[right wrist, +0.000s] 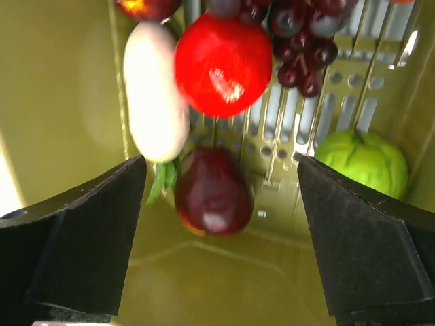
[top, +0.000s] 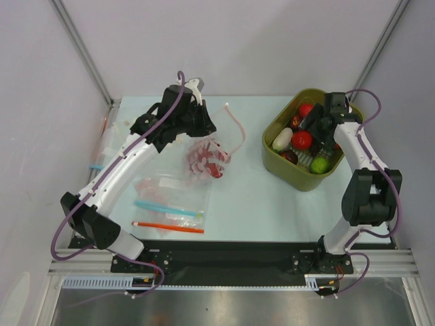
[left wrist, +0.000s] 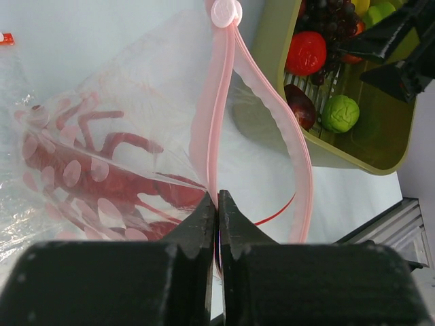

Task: Place the food in the zip-top bag and seal the zipper
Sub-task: Pick up the fake fruit from the bin.

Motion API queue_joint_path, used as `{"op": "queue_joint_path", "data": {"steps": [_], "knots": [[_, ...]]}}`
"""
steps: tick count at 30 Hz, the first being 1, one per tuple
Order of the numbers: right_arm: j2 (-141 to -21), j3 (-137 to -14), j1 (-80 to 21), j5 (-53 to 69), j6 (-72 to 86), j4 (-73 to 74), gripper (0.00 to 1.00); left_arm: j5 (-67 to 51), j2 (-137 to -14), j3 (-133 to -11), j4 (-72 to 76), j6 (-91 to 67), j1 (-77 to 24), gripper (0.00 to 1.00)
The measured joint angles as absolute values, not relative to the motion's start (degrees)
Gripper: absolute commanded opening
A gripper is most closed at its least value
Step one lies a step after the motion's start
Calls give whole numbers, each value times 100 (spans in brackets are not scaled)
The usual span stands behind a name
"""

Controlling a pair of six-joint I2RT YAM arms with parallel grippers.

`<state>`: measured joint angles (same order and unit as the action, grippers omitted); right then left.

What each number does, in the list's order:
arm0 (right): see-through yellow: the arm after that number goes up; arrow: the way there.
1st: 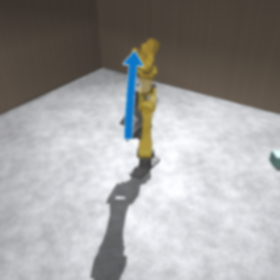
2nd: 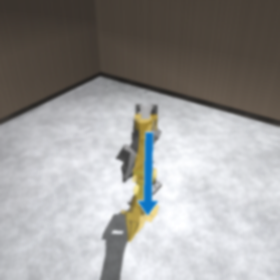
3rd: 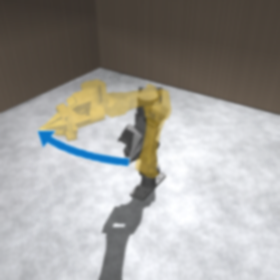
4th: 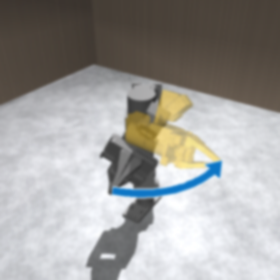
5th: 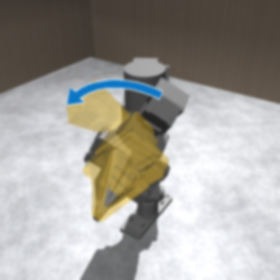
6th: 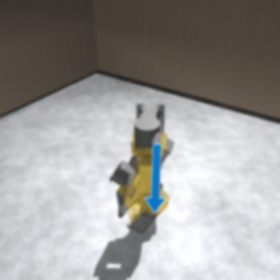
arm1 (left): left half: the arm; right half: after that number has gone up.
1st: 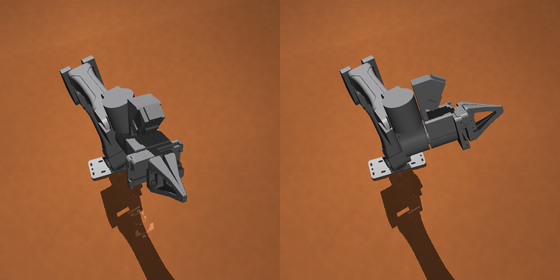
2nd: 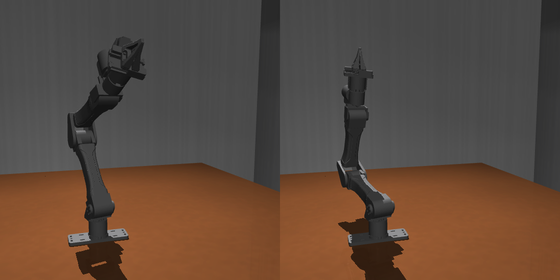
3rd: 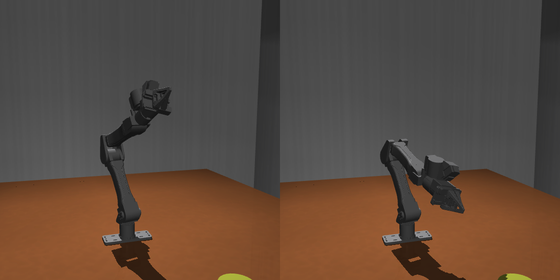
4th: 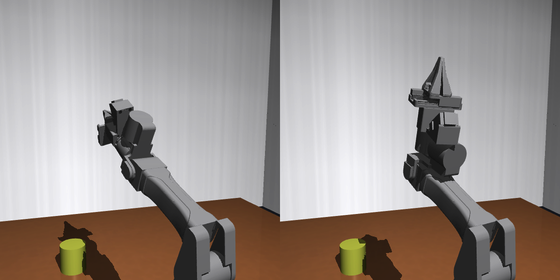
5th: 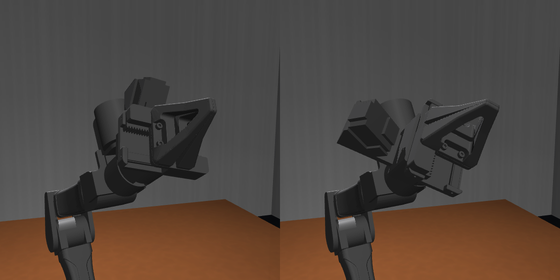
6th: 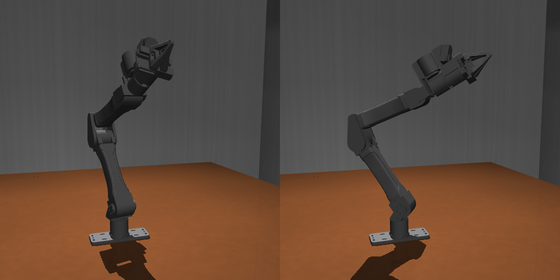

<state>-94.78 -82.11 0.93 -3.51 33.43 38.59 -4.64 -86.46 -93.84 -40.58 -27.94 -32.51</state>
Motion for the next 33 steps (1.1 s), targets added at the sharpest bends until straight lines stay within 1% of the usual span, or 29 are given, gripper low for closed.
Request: {"op": "queue_joint_path", "data": {"steps": [6,8,11,15,28,31,33], "knots": [[-10033,-8423,93,-550,3492,3684,97,-438,-8646,-9373,-3942,-2777,-3251,11],[-10248,-8543,97,-563,3546,3629,97,-421,-8646,-9371,-3868,-2779,-3251,10],[-10484,-8650,97,-585,3653,3564,97,-419,-8646,-9369,-3780,-2777,-3251,4],[-10680,-8733,97,-646,3756,3518,97,-397,-8646,-9347,-3750,-2738,-3251,1],[-11334,-9083,99,-779,3911,3426,98,-311,-8646,-9349,-3736,-2641,-3251,0],[-11439,-9085,97,-779,3951,3422,96,-294,-8646,-9349,-3736,-2635,-3251,0],[-11480,-9087,95,-779,3970,3415,91,-296,-8646,-9349,-3734,-2633,-3251,0]]}}
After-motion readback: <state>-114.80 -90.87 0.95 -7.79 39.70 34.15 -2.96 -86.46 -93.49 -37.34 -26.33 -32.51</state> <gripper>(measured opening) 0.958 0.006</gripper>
